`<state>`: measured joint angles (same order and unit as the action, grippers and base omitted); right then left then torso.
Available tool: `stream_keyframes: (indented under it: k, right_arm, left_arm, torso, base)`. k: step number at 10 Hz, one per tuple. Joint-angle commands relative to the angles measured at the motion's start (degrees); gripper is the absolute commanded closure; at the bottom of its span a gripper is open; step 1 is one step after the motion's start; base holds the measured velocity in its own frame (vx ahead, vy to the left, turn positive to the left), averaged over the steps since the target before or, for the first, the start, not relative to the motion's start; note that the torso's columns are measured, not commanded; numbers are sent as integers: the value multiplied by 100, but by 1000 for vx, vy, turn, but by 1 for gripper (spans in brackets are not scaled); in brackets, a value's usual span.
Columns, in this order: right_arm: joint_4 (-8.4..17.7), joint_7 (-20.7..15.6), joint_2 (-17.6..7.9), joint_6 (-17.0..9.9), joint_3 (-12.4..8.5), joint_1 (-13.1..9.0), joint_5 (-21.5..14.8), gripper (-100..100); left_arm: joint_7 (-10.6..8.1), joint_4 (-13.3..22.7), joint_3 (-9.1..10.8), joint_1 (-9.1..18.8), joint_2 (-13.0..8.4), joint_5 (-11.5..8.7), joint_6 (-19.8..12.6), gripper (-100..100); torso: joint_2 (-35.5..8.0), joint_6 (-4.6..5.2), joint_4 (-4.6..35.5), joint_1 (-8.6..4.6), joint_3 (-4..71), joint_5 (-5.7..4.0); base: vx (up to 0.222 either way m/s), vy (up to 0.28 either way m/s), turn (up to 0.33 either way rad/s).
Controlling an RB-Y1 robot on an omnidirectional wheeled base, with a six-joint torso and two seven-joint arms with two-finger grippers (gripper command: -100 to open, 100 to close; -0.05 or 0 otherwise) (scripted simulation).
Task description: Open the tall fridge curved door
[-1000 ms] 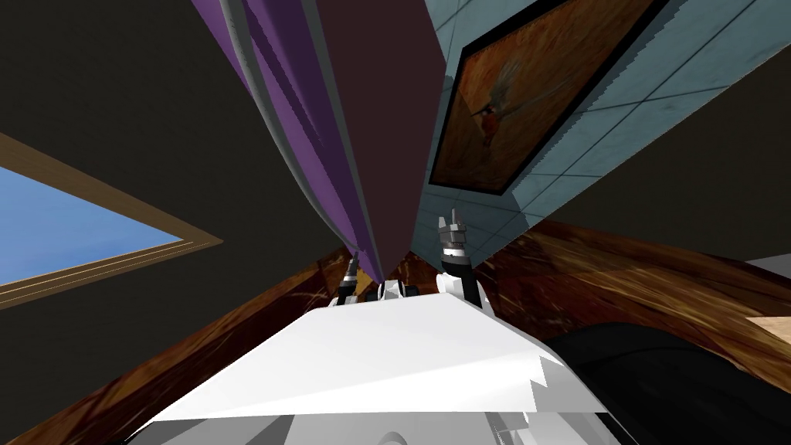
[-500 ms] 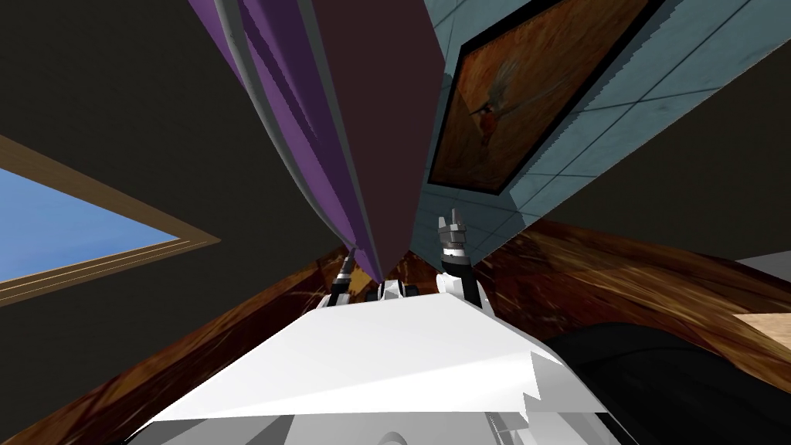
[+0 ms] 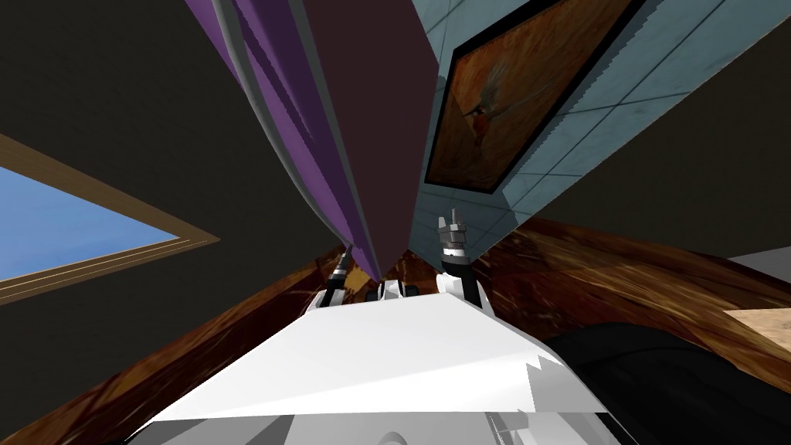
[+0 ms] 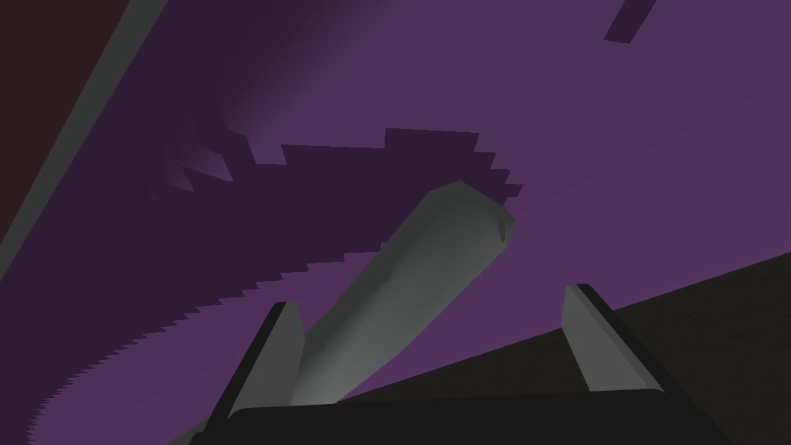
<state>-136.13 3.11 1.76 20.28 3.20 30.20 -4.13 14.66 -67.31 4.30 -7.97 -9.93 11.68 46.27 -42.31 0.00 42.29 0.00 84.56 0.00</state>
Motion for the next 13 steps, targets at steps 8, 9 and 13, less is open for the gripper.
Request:
stream_keyframes:
  k: [8,9,13]
  right_arm:
    - [0,0,0,0,0,0,0,0]
    - [0,0,0,0,0,0,0,0]
    - [0,0,0,0,0,0,0,0]
  left_arm:
    - [-288,-687,92,160,-605,141,-1198,-100]
    - [-311,-742,100,174,-668,152,-1295,-100]
    - [-411,-979,132,232,-971,201,-1706,-100]
  torso:
    - [-2,0,1,0,-2,0]
    - [-2,0,1,-1,-1,0]
    - [3,0,-1,1,2,0]
  base:
    - [-33,-42,-7]
    - [-37,-37,-5]
    - [-26,-38,-5]
